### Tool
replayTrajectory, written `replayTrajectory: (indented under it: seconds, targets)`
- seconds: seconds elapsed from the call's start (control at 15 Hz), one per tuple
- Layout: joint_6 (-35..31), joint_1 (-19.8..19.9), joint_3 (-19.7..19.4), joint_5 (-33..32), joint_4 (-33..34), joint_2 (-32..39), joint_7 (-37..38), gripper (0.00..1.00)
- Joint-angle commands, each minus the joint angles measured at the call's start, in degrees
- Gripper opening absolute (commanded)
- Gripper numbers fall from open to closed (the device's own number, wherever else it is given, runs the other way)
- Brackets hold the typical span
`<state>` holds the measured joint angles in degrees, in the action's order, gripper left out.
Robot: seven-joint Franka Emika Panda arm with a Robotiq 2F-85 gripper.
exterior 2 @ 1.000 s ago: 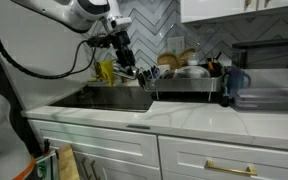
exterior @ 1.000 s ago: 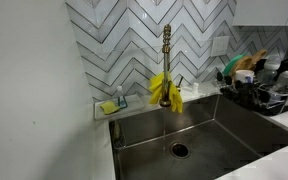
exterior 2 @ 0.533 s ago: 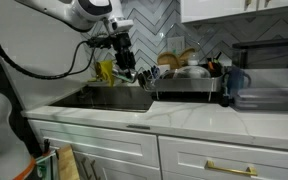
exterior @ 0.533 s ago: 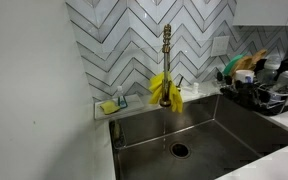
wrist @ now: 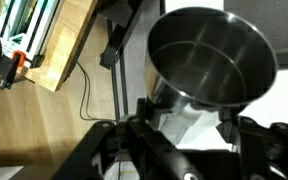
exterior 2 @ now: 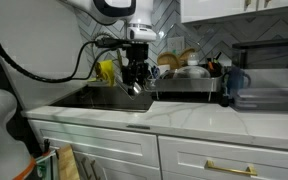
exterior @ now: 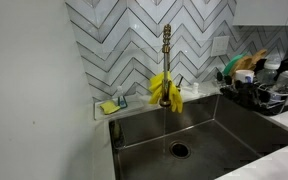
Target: Pour the contents of the silver cup into the sink and then close the tap
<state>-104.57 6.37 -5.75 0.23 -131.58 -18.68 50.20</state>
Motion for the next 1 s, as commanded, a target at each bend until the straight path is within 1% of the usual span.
replayTrajectory:
  seconds: [0.0, 0.07, 0.2, 0.27, 0.4, 0.6, 0.93]
  targets:
    - [0.0, 2.4, -3.4, 9.2, 1.8, 4.5, -6.1, 0.41]
    - [-0.4, 2.8, -4.0, 11.6, 1.7, 5.5, -7.4, 0.41]
    - [1.0, 3.8, -5.3, 16.2, 2.4, 8.5, -9.5, 0.41]
    - [2.2, 4.5, -5.9, 18.0, 3.0, 10.0, -9.1, 0.41]
    - [1.9, 5.3, -6.6, 21.5, 2.8, 12.2, -9.5, 0.41]
    - [2.2, 6.4, -8.1, 27.5, 3.0, 15.7, -12.9, 0.41]
    - [2.9, 7.5, -8.8, 34.5, 4.4, 20.8, -16.8, 0.41]
